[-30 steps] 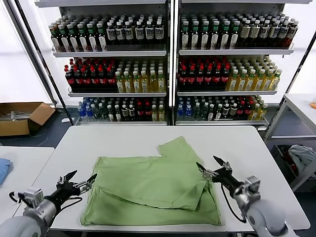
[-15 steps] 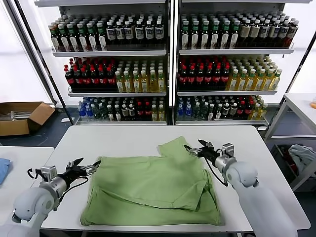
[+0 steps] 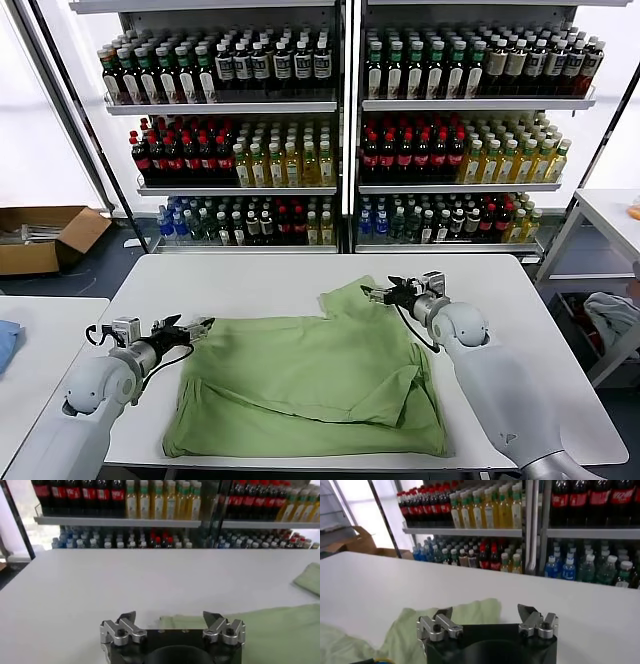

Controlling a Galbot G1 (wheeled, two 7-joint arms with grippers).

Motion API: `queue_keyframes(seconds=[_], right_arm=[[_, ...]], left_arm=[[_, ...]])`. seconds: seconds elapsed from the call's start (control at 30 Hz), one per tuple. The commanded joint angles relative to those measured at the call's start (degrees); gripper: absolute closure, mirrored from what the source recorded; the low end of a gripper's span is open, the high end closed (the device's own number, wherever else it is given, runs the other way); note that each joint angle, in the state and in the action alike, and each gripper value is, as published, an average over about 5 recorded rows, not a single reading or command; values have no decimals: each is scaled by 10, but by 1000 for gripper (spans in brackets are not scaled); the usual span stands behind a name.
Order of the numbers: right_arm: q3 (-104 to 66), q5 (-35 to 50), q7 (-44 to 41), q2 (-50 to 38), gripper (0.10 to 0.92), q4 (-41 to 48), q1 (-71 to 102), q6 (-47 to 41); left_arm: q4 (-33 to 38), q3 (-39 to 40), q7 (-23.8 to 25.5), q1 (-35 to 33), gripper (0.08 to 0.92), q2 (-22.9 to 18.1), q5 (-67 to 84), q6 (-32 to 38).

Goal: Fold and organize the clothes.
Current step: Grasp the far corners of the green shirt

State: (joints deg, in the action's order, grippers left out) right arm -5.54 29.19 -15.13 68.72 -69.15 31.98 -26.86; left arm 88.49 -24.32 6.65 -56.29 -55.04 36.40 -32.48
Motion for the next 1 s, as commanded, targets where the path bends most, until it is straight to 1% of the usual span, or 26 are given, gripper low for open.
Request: queue_keyframes(seconds=[0.03,0.13,0.23,0.47,0.63,0.77,0.9,1.0], right_arm=[[26,-11,1,18,203,56,-32,2],[35,-13,1,21,214,60,-34,4],[42,-16,4,24,275,66,-36,5],[42,-15,8,28,475,63,-31,8],[37,-6,10,28,622,46,-25,9],[23,22,15,26,735,8,-13,10],[1,60,24,19,854,-57,12,9],[-12,82,31,12,911,-102,35,7]], left_arm=[[-49,27,-7,27,177,-12,-12,8],[-46,29,-10,23,192,-19,-16,10],[-40,31,-11,16,253,-24,-23,11],[-21,32,-11,-3,460,-25,-34,12],[-17,28,-9,-8,598,-23,-35,14],[-7,23,-11,-8,720,-18,-29,21],[19,17,-24,-8,832,-14,-21,35],[47,10,-34,-14,893,-11,-12,44]])
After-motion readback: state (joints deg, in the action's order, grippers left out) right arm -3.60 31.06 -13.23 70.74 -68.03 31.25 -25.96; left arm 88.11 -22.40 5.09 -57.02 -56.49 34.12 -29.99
